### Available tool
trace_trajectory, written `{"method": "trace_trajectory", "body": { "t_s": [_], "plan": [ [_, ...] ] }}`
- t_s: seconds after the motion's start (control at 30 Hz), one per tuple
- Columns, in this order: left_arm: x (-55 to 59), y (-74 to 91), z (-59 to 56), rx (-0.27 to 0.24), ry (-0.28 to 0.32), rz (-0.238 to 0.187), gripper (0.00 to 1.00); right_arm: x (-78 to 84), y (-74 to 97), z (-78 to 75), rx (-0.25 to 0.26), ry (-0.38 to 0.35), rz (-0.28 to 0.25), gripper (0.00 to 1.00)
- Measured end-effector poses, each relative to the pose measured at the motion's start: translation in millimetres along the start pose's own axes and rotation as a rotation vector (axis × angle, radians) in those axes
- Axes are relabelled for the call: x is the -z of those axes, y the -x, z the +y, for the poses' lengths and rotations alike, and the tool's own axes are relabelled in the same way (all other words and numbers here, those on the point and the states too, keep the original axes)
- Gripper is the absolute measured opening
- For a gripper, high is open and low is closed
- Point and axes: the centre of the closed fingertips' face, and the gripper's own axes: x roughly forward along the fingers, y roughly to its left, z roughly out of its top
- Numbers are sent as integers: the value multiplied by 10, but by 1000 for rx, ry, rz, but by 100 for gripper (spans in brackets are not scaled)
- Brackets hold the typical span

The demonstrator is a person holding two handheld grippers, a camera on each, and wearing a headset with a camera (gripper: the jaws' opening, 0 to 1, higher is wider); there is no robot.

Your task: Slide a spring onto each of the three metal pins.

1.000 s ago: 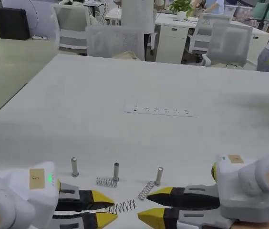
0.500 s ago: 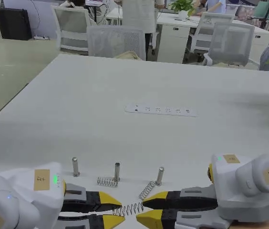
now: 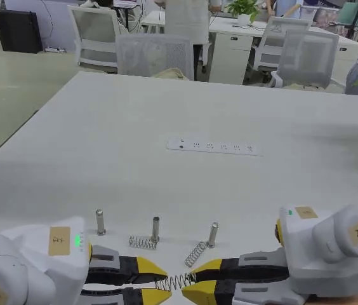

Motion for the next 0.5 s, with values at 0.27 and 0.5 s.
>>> {"method": "trace_trajectory", "body": {
  "t_s": [0.27, 0.5],
  "plan": [
    [34, 3, 15, -5, -1, 12, 2, -114, 16, 74, -7, 33, 2, 9],
    [37, -7, 1, -3, -2, 15, 2, -194, 9, 150, -23, 85, 31, 9]
  ]
}}
